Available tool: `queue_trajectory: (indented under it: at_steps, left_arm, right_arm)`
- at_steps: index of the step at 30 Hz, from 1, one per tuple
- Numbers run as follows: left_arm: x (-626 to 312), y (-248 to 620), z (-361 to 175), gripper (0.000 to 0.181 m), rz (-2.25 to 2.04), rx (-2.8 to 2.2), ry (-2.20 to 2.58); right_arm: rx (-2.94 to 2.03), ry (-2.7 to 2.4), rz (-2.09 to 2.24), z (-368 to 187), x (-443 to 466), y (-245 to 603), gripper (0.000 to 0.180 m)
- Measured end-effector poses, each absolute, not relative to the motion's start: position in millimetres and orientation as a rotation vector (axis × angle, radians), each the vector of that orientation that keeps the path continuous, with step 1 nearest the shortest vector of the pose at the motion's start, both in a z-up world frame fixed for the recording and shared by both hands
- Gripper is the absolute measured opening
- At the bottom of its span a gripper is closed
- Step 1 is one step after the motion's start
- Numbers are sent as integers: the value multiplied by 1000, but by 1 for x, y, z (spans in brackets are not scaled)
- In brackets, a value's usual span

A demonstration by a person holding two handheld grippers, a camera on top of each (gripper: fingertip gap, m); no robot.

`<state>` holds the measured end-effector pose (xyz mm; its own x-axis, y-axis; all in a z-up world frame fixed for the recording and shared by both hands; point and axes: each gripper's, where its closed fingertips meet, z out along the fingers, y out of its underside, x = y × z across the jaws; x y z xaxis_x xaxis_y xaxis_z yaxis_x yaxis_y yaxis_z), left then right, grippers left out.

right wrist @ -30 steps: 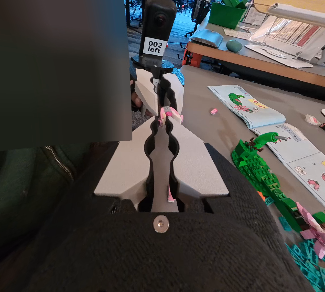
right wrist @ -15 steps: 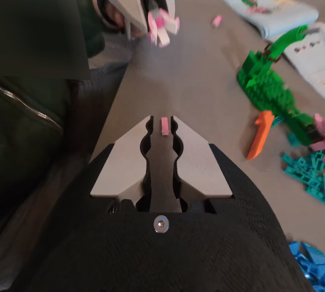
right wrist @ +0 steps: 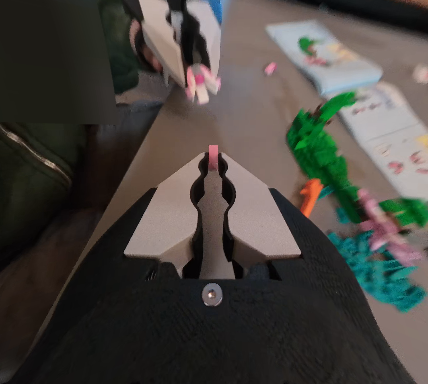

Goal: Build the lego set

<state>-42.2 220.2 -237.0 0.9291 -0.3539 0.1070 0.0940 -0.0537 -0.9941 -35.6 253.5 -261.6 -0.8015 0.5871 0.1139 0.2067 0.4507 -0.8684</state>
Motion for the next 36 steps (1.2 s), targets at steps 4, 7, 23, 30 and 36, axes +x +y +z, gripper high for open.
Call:
queue_trajectory:
  at_steps: [4,7,23,30,36]
  left_arm:
    - [-59,239,-198,17,-367,-1474,197]
    - [-66,260,-167,16,-347,-1356,192]
    - [-33,300,-187,17,-680,-1313,255]
    - [-16,290,-198,16,-943,-1323,294]
    - [-9,287,-199,16,-931,-1324,341]
  right_arm:
    - [-470,-2321,1324,-186,-49,257,6]
    - [-382,-2430,1232,-154,-52,264,6]
    - [-671,-2575,1027,-152,-47,271,6]
    - [-1111,-2592,1167,-181,-35,269,6]
    - [-1253,-2561,1167,-191,-23,271,6]
